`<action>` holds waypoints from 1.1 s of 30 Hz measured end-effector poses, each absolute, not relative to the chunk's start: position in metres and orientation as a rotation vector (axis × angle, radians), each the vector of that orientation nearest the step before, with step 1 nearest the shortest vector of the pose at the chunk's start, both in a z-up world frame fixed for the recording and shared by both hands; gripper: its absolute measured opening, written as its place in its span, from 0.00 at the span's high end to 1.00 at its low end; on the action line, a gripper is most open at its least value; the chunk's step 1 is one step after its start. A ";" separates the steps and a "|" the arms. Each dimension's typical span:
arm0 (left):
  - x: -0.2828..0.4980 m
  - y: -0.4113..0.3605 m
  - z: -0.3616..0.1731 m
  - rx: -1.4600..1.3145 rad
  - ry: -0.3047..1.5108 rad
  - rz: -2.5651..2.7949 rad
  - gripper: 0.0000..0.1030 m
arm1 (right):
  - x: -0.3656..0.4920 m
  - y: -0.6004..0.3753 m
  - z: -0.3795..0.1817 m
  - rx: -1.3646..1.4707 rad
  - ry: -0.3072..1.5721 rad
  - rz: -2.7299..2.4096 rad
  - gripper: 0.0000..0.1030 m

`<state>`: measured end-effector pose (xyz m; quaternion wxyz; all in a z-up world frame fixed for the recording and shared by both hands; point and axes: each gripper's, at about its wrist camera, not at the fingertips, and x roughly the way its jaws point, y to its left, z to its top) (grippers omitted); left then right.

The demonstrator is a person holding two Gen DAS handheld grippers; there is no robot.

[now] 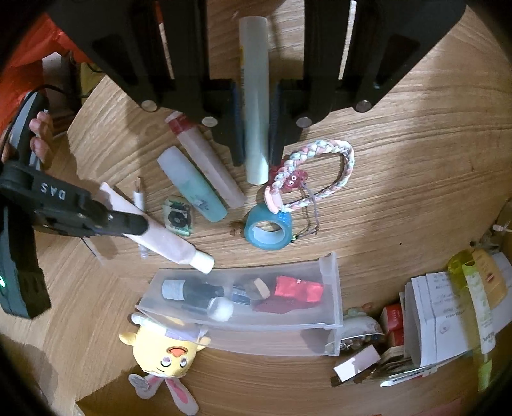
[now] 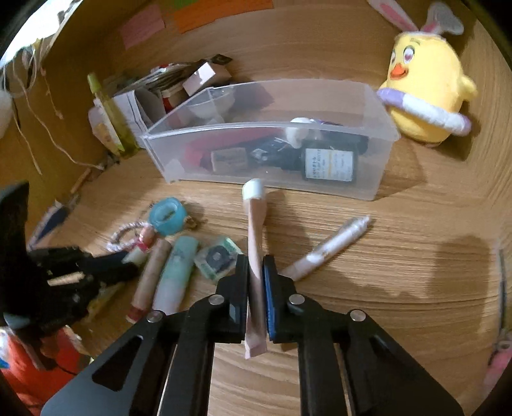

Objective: Organize objects
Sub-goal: 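Grasp the pale green tube with the left tool while the right tool grasps the pink tube, then carry both tubes over the bin, lower them in and open both tools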

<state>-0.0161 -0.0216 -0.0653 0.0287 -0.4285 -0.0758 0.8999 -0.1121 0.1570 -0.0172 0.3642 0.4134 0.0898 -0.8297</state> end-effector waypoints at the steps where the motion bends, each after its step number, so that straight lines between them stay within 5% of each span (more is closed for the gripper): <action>1: -0.016 -0.022 -0.065 -1.320 -0.240 2.777 0.86 | -0.111 0.159 -0.017 1.061 0.236 -2.134 0.92; 33: -0.032 -0.020 0.027 -1.007 -0.311 2.899 0.86 | -0.102 0.167 0.055 0.747 0.151 -2.133 0.92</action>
